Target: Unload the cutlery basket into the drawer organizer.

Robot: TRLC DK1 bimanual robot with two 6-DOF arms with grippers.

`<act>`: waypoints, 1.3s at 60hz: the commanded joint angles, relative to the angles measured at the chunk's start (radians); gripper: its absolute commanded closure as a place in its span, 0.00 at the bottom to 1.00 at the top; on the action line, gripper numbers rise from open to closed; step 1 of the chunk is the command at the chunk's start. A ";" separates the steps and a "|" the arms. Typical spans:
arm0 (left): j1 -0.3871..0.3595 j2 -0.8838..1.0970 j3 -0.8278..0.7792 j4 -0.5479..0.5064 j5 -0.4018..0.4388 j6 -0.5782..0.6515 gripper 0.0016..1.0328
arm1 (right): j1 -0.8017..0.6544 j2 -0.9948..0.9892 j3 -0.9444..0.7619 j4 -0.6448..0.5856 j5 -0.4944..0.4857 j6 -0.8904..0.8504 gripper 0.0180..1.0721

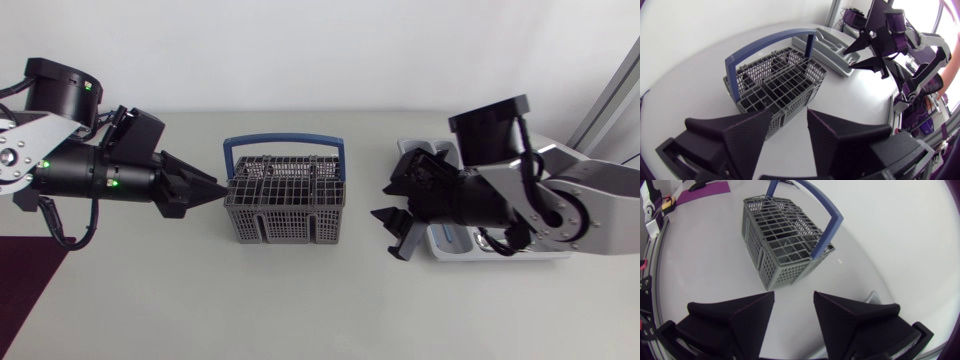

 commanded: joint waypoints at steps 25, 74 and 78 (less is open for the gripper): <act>-0.084 0.198 0.002 0.182 -0.095 -0.086 0.87 | 0.045 0.250 0.201 0.083 -0.091 0.171 0.95; -0.093 0.119 0.023 0.182 -0.145 -0.120 0.87 | 0.036 0.181 0.216 0.080 -0.108 0.177 0.95; -0.087 0.070 0.011 0.173 -0.147 -0.120 0.87 | 0.036 0.130 0.191 0.082 -0.106 0.185 0.95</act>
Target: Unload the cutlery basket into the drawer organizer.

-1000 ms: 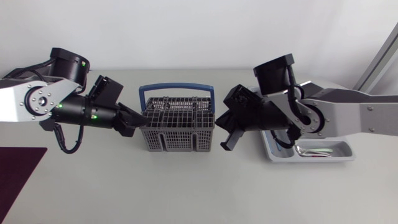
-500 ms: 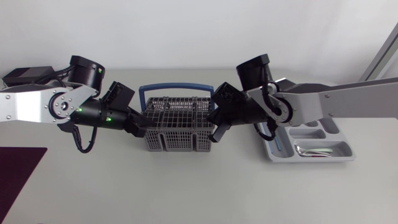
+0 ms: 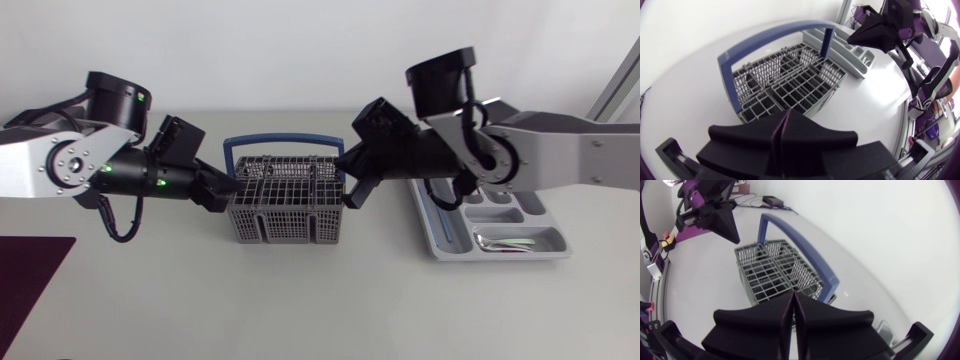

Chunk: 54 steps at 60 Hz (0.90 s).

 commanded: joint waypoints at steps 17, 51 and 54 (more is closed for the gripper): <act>0.071 -0.173 -0.055 -0.006 -0.005 -0.016 0.75 | -0.044 -0.227 -0.174 0.015 0.045 0.041 0.64; 0.262 -0.359 -0.179 0.060 -0.036 -0.005 0.04 | -0.277 -0.560 -0.408 -0.002 0.071 0.003 0.04; 0.272 -0.368 -0.185 0.062 -0.036 -0.004 0.04 | -0.295 -0.583 -0.420 -0.008 0.071 0.012 0.04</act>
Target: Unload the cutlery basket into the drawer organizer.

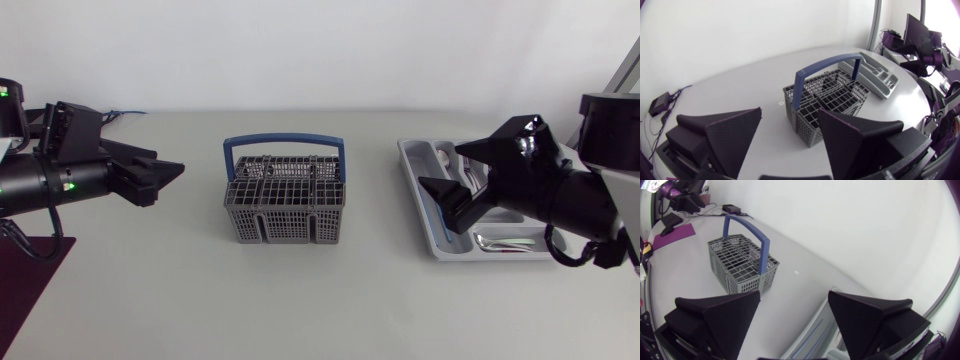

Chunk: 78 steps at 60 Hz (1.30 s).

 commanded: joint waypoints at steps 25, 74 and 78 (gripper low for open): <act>0.093 -0.170 -0.107 0.002 -0.044 -0.009 0.04 | -0.183 -0.329 -0.137 -0.053 0.047 0.036 0.04; 0.132 -0.536 -0.394 0.221 -0.089 -0.117 0.04 | -0.189 -0.802 -0.335 -0.071 0.257 0.058 0.04; 0.121 -0.569 -0.417 0.220 -0.114 -0.129 0.04 | -0.193 -0.811 -0.354 -0.064 0.253 0.083 0.04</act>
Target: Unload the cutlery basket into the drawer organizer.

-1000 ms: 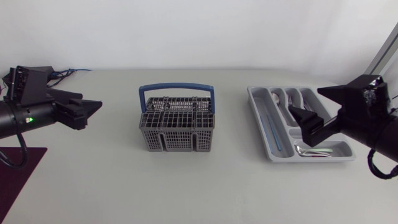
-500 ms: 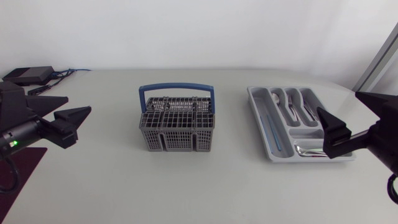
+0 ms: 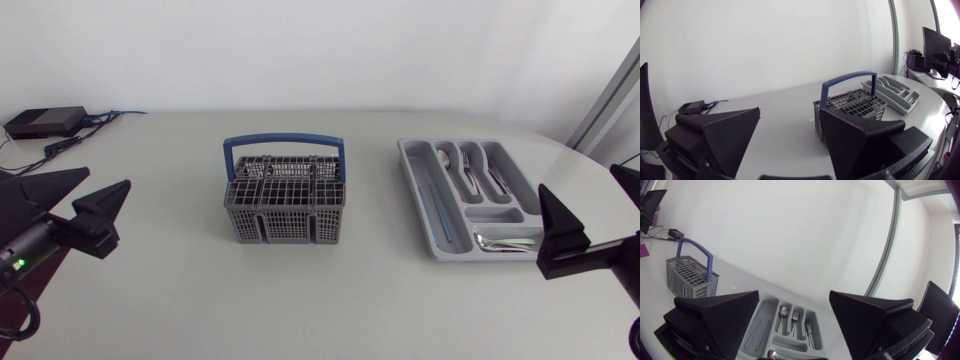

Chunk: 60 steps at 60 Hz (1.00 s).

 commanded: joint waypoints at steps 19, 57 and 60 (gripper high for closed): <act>-0.055 -0.203 -0.156 0.009 -0.144 -0.096 0.04 | -0.029 -0.061 -0.136 0.039 -0.014 0.168 0.04; -0.146 -0.488 -0.350 0.001 -0.356 -0.196 0.04 | -0.063 -0.138 -0.296 0.101 -0.051 0.377 0.04; -0.146 -0.488 -0.350 0.001 -0.356 -0.196 0.04 | -0.063 -0.138 -0.296 0.101 -0.051 0.377 0.04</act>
